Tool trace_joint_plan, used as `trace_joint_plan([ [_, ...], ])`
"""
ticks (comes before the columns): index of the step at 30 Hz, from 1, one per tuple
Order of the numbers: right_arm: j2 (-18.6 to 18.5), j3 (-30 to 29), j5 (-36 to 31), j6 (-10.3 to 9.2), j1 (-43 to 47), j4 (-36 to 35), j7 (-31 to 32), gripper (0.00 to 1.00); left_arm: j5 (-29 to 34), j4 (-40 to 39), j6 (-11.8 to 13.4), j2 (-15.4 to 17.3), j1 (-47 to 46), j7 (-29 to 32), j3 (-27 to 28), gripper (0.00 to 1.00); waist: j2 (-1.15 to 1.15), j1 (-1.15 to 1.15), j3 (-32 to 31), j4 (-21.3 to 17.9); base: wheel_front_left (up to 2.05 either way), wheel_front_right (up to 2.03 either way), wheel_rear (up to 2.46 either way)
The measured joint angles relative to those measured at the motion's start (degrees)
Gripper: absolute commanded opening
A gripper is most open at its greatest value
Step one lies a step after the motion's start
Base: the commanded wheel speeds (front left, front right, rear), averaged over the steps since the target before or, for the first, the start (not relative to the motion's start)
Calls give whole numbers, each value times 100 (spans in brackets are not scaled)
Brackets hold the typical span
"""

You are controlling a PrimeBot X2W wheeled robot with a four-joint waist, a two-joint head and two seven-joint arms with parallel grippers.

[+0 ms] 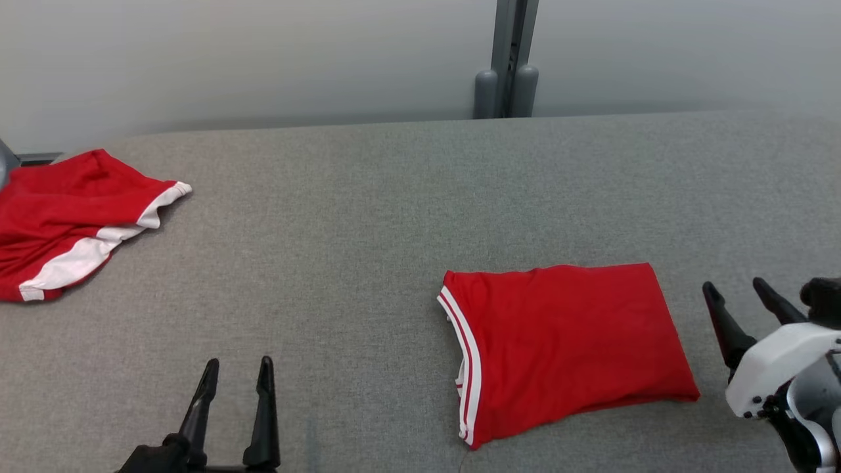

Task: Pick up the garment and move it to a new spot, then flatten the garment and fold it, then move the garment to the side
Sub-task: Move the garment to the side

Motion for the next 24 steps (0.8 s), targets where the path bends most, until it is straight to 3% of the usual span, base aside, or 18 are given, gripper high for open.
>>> trace_joint_plan([
  [5,-19,331,93,-1,-446,793,726,100,68,35,56,-2,-269,0,-186,100,0,0,318,122,0,0,0],
  [11,259,430,203,-1,-792,1783,1002,100,89,25,100,0,-414,0,-236,100,0,0,570,290,0,0,0],
  [13,289,502,414,-1,-957,1863,931,0,118,12,103,-2,-416,0,-226,100,0,0,632,305,0,0,0],
  [17,171,673,860,2,-1318,1780,789,0,154,-85,158,4,-435,-1,-126,100,0,0,742,177,0,0,0],
  [24,-1053,168,631,1,-2193,2057,712,0,443,-154,24,-2,-755,0,-111,100,0,0,1200,-255,0,0,0],
])
